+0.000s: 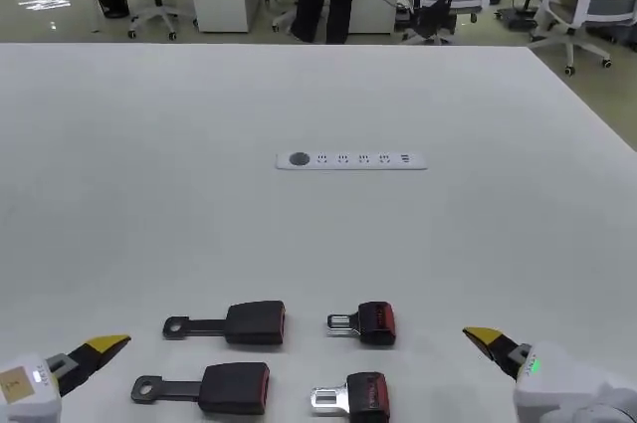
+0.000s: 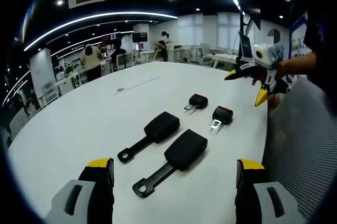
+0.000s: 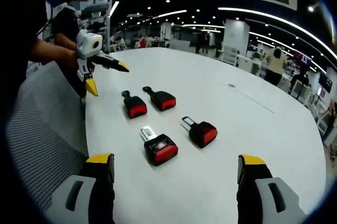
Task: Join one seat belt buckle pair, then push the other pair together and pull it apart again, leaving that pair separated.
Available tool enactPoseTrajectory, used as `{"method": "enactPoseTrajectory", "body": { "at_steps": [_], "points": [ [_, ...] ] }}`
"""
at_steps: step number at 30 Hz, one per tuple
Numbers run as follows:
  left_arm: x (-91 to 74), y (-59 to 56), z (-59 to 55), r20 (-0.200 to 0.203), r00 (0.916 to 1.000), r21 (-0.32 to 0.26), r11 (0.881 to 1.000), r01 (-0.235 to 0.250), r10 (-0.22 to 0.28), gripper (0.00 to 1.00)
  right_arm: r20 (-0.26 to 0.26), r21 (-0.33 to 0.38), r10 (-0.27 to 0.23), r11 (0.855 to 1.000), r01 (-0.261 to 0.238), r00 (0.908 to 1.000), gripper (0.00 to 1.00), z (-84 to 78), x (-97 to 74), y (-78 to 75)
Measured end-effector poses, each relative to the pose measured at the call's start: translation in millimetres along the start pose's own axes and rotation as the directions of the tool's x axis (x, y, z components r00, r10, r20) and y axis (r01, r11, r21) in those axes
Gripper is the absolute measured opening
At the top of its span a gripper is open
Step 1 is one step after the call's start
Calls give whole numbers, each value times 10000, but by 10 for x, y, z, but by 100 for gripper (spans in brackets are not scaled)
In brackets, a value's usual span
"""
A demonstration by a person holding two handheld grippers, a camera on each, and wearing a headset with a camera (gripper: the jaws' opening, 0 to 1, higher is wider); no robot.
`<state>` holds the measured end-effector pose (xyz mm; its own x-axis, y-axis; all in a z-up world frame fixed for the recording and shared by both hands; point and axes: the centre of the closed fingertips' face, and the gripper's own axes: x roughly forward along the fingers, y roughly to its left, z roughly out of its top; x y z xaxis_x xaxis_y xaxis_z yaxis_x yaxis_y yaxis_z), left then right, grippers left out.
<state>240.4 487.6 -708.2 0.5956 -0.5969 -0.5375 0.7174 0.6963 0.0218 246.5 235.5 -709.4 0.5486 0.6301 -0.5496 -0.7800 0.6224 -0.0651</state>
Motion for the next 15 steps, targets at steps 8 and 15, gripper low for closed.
{"method": "enactPoseTrajectory", "body": {
  "at_steps": [8, 15],
  "points": [
    [-6, 36, -33, -20, 10000, -13, 10000, 9, -9, 99, -46, -11, -24, 10000, 24, 10000, 99, -1, 2, -34],
    [-7, 34, -20, -66, 10000, 38, 10000, 62, -62, 99, -79, -37, 5, 10000, -5, 10000, 99, 4, -1, -29]
  ]
}}
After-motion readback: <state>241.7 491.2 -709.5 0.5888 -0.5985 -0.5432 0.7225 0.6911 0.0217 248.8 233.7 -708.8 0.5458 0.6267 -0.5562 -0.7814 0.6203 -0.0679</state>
